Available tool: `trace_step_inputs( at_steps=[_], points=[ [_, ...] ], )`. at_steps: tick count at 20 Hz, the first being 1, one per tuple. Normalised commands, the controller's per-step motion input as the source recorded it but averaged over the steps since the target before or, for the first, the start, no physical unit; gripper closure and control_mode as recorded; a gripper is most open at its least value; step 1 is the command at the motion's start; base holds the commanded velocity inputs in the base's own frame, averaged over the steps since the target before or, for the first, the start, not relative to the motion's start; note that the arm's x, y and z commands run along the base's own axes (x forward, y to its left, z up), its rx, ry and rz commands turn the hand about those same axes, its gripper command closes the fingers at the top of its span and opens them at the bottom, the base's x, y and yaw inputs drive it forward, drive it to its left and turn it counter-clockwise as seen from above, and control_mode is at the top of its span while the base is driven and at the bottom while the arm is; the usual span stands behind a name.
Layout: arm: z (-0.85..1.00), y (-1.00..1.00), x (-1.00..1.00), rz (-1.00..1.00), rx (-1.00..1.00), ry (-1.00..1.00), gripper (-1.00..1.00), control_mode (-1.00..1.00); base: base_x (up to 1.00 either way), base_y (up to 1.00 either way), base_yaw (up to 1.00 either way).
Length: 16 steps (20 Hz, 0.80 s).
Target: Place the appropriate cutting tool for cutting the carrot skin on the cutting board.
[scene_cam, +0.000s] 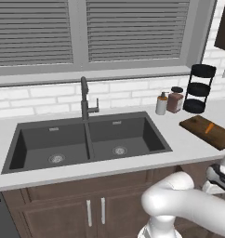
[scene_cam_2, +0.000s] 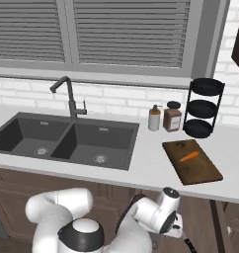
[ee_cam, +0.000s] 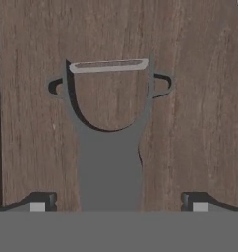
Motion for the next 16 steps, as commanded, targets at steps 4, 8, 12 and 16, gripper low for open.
trace_step_inputs(
  at_steps=[4,8,12,16],
  points=[
    [-0.27,0.0,0.19,-0.01,0.0,0.0,-1.0,-1.0,0.0,0.0,0.0],
    [-0.26,-0.04,0.21,0.0,0.0,0.0,-1.0,-1.0,0.0,0.0,0.0],
    [-0.24,-0.06,0.09,0.0,0.0,0.0,-1.0,-1.0,0.0,0.0,0.0],
    [-0.28,0.0,-0.14,0.0,0.0,0.0,-1.0,-1.0,0.0,0.0,0.0]
  ],
)
